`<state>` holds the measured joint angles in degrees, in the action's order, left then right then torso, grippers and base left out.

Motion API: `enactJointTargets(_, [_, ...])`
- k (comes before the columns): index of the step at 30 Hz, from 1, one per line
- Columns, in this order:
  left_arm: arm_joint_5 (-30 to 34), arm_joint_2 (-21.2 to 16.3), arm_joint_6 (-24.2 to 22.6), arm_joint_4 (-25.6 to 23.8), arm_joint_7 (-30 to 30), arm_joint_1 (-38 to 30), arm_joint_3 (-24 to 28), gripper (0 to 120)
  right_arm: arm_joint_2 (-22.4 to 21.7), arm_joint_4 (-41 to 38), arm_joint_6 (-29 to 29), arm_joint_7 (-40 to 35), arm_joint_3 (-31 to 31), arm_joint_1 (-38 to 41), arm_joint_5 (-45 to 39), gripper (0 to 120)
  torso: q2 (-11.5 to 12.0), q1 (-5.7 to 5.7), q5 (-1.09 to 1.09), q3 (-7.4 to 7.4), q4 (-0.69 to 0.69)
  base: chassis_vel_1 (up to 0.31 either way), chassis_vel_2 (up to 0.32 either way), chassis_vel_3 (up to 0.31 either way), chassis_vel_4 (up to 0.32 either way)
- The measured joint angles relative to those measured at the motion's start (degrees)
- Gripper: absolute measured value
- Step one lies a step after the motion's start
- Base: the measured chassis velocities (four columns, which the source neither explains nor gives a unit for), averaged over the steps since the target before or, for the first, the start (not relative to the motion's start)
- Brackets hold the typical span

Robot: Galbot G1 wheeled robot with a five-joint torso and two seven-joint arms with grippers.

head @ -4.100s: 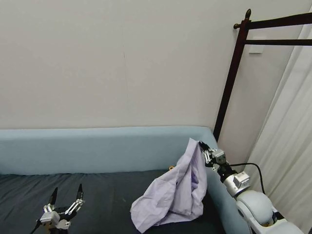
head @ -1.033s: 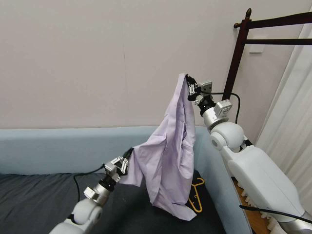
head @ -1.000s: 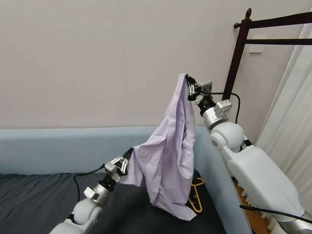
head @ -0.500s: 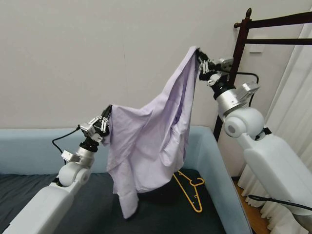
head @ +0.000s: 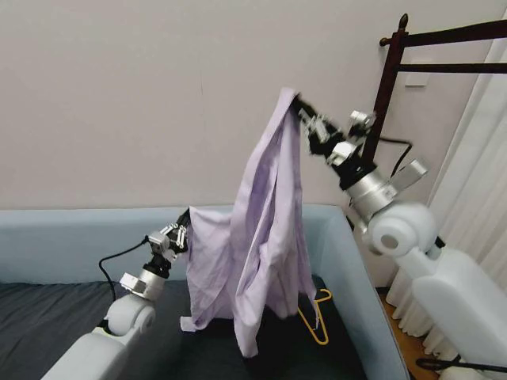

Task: Pick up the clothes from the sofa and hang them on the clothes hanger.

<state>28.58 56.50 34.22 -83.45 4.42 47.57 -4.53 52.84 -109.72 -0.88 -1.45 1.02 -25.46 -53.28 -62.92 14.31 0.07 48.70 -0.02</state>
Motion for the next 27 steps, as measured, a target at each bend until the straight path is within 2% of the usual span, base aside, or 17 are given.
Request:
enactJointTargets(1, [0.00, 0.00, 0.00, 0.00, 0.00, 0.00, 0.00, 7, 0.00, 0.00, 0.00, 0.00, 0.00, 0.00, 0.00, 0, 0.00, 0.00, 0.00, 0.00, 0.00, 0.000, 0.000, 0.000, 0.000])
enactJointTargets(4, [-7.60, 0.27, 0.02, -0.29, -2.88, 4.63, -1.17, 22, 1.73, 1.92, -0.61, -1.23, 1.20, -2.58, 3.14, 0, 0.00, 0.00, 0.00, 0.00, 0.00, 0.000, 0.000, 0.000, 0.000])
enactJointTargets(5, [-7.60, 0.27, 0.02, -0.29, -2.88, 4.63, -1.17, 22, 1.73, 1.92, -0.61, -1.23, 1.20, -2.58, 3.14, 0, 0.00, 0.00, 0.00, 0.00, 0.00, 0.000, 0.000, 0.000, 0.000])
enactJointTargets(7, [-14.60, -0.38, -0.53, -0.68, -5.77, 7.95, -2.55, 32, 2.25, 2.12, -0.66, -1.25, 1.52, -2.97, 3.47, 0, 0.00, 0.00, -0.01, 0.00, -0.01, 0.000, 0.000, 0.000, 0.000])
enactJointTargets(9, [-18.44, -1.60, -1.44, -1.08, -7.48, 10.89, -3.69, 39, 2.61, 2.16, -0.68, -1.25, 1.62, -2.88, 3.46, 0, 0.00, 0.00, 0.00, -0.01, 0.00, 0.000, 0.000, 0.000, 0.000])
enactJointTargets(10, [-18.44, -1.60, -1.44, -1.08, -7.48, 10.89, -3.69, 39, 2.61, 2.16, -0.68, -1.25, 1.62, -2.88, 3.46, 0, 0.00, 0.00, 0.00, -0.01, 0.00, 0.000, 0.000, 0.000, 0.000])
enactJointTargets(13, [-18.96, -2.42, 0.33, -1.99, -6.99, 14.73, -5.55, 55, 3.00, 2.33, -0.72, -1.25, 1.68, -1.90, 3.37, 0, 0.00, 0.00, -0.02, -0.01, 0.03, 0.000, 0.000, 0.000, 0.000])
enactJointTargets(14, [-18.96, -2.42, 0.33, -1.99, -6.99, 14.73, -5.55, 55, 3.00, 2.33, -0.72, -1.25, 1.68, -1.90, 3.37, 0, 0.00, 0.00, -0.02, -0.01, 0.03, 0.000, 0.000, 0.000, 0.000])
enactJointTargets(16, [-17.09, -1.98, 3.32, -3.85, -3.24, 16.83, -6.43, 65, 3.21, 2.63, -0.73, -1.58, 1.86, -1.15, 3.39, 0, -0.01, 0.00, -0.01, -0.01, 0.01, 0.000, 0.000, 0.000, 0.000])
enactJointTargets(19, [-15.60, -1.18, 5.52, -4.82, 0.90, 17.54, -6.45, 74, 3.41, 2.85, -0.74, -1.66, 1.94, -0.69, 3.47, 0, 0.00, -0.01, -0.01, -0.01, 0.01, 0.000, 0.000, 0.000, 0.000])
enactJointTargets(20, [-14.60, -0.35, 7.72, -5.18, 5.69, 17.54, -6.13, 80, 3.56, 2.99, -0.74, -1.69, 1.96, -0.37, 3.49, 0, 0.00, 0.00, 0.00, -0.01, -0.01, 0.000, 0.000, 0.000, 0.000])
enactJointTargets(27, [-15.44, 2.81, 9.99, -3.41, 17.80, 15.54, -3.93, 99, 3.68, 3.89, -0.71, -1.70, 1.61, -0.17, 3.66, 0, 0.00, 0.00, -0.01, -0.01, -0.01, 0.000, 0.000, 0.000, 0.000])
